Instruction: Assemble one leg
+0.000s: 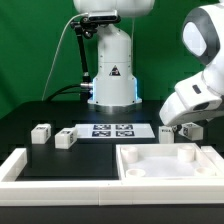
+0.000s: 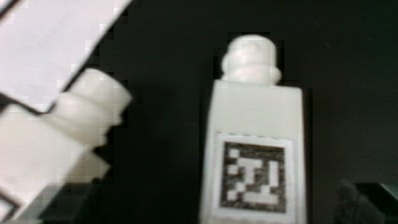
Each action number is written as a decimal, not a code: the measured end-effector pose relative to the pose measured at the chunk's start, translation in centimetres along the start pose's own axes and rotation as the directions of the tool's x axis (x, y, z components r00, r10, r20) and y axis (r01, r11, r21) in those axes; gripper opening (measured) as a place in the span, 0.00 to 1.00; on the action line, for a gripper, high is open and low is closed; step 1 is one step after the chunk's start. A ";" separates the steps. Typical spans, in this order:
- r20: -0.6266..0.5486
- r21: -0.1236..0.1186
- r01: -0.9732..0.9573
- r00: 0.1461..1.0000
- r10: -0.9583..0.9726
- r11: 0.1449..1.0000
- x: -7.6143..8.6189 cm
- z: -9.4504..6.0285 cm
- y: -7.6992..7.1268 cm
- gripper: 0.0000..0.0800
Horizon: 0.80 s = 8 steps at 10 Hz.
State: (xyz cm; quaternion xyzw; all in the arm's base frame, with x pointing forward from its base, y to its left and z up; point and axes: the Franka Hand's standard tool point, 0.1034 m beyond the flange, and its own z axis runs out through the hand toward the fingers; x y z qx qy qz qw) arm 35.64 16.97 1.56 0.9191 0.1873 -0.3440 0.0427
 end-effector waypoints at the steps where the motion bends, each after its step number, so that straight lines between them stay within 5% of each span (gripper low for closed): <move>1: 0.018 0.000 -0.002 1.000 0.002 1.000 -0.1 0.1 -0.1 0.81; 8: 0.048 0.005 0.034 0.998 -0.034 0.999 0.1 1.0 -0.4 0.79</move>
Offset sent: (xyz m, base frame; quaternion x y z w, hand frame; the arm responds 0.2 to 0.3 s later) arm -0.0044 0.0042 -0.0068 0.0116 -0.0140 0.0069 0.9998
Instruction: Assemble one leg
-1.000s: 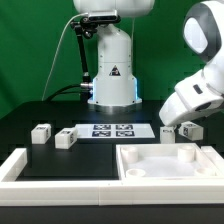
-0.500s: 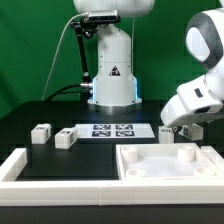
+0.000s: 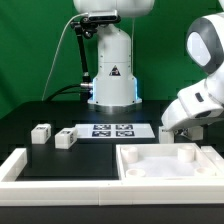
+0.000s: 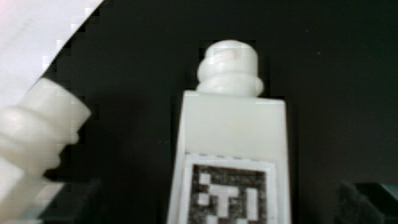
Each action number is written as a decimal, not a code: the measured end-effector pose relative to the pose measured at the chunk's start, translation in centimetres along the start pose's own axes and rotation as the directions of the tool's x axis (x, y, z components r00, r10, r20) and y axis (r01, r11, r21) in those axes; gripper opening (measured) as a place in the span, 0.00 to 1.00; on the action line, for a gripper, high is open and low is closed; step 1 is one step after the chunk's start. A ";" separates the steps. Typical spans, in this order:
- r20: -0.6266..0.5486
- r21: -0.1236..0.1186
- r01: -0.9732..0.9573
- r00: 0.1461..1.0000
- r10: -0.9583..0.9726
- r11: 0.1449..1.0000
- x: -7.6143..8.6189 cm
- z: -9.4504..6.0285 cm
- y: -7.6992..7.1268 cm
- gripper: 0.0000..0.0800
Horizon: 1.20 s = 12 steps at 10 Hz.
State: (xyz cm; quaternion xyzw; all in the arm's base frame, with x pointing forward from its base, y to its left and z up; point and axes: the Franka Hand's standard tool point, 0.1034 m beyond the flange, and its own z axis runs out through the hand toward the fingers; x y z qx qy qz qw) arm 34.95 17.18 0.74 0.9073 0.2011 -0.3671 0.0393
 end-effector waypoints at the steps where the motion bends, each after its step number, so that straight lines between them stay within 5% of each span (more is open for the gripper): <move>1: 0.000 0.001 0.010 1.000 -0.010 1.000 0.0 0.0 0.2 0.58; 2: -0.002 0.002 0.013 1.000 -0.013 1.000 0.1 0.0 0.3 0.58; 3: -0.002 0.002 0.013 1.000 -0.013 1.000 0.1 0.0 0.3 0.36; 9: 0.010 0.006 0.030 1.000 -0.030 1.000 -0.2 -0.3 0.4 0.36; 11: 0.028 0.037 0.049 0.998 -0.050 0.998 -1.4 -3.6 0.9 0.36; 12: 0.026 0.033 0.056 0.998 -0.057 0.998 -2.3 -5.3 1.3 0.36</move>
Offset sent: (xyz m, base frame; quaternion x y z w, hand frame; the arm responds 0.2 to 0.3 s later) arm 0.0000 0.0000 0.0000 0.0000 0.0000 0.0000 1.0000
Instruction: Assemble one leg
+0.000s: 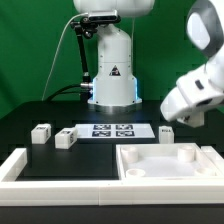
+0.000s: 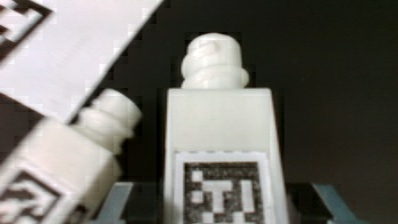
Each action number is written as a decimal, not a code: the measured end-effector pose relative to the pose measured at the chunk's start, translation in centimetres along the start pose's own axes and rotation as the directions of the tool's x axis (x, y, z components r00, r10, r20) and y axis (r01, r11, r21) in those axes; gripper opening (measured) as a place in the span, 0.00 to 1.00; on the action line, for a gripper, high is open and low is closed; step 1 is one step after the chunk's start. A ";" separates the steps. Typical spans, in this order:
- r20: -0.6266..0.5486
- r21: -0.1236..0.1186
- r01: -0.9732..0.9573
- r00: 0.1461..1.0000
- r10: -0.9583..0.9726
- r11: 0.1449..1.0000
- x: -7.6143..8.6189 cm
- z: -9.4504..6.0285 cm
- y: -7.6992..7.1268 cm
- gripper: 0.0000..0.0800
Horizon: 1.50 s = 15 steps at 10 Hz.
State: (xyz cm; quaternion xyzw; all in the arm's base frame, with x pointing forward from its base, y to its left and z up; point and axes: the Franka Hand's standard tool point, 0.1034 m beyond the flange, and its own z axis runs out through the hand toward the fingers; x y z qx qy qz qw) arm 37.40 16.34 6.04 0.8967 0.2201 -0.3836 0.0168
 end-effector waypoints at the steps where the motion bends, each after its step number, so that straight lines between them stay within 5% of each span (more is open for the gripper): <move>1: -0.037 0.018 0.008 0.999 -0.008 1.000 -0.8 -1.8 0.4 0.36; 3: -0.061 0.017 0.005 0.998 -0.004 1.000 -0.9 -2.4 0.6 0.36; 6: -0.347 -0.022 -0.025 0.938 0.016 0.999 0.0 -3.0 1.6 0.36; 10: -0.622 -0.076 -0.012 0.782 -0.039 0.997 1.4 -6.2 4.5 0.36; 12: -0.720 -0.091 -0.023 0.692 -0.050 0.996 1.5 -5.5 4.7 0.36; 15: -0.844 -0.138 -0.042 0.528 -0.096 0.990 1.5 -7.1 6.6 0.36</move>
Offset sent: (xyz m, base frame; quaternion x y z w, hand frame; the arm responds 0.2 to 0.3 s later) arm 0.0000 0.0000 0.0000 0.0000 0.2377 0.0000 0.9713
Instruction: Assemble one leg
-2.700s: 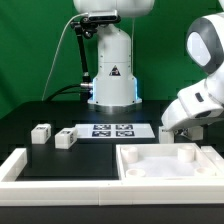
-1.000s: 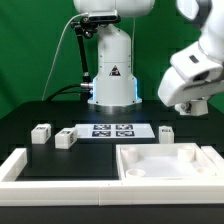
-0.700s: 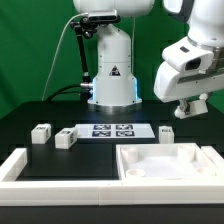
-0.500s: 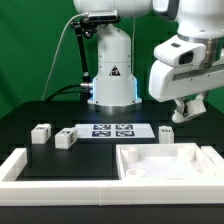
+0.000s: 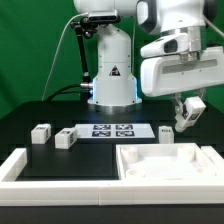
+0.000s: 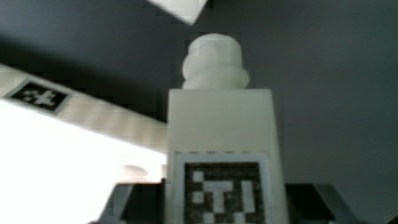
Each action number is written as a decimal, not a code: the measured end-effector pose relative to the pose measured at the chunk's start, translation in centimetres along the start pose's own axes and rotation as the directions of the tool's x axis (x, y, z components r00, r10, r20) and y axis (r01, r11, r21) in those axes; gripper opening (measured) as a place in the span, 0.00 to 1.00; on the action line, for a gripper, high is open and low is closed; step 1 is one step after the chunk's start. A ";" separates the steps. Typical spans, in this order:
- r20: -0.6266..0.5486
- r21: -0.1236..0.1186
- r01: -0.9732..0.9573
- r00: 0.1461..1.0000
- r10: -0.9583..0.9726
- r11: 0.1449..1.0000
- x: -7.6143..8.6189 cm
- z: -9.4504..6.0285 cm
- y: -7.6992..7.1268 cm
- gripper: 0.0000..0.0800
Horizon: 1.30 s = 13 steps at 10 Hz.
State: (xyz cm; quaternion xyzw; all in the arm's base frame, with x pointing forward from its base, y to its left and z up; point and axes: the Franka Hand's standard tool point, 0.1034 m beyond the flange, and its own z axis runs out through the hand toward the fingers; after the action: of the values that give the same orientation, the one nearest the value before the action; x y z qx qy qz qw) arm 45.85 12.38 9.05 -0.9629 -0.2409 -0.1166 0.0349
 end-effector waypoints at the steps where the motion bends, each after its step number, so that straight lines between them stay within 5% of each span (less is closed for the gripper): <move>1: -0.085 -0.029 0.000 0.996 -0.003 1.000 1.4 -0.6 1.4 0.36; 3: -0.184 -0.057 -0.007 0.983 -0.003 0.998 1.7 -0.5 2.0 0.36; 5: -0.156 -0.046 -0.006 0.988 -0.001 0.999 2.0 -0.4 1.8 0.36; 7: -0.159 -0.033 0.006 0.987 -0.011 0.999 5.1 -0.5 2.0 0.36; 10: -0.213 -0.027 0.010 0.977 -0.015 1.000 9.0 1.5 3.5 0.36; 13: -0.210 -0.026 0.008 0.978 -0.014 1.000 8.9 1.6 3.5 0.36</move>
Offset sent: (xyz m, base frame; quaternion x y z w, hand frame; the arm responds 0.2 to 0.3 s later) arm 0.0000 0.0000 0.0000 0.0000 0.0000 0.0000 1.0000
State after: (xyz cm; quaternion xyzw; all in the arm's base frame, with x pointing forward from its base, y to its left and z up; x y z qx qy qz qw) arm 55.46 13.52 9.58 -0.9442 -0.2397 -0.2209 0.0476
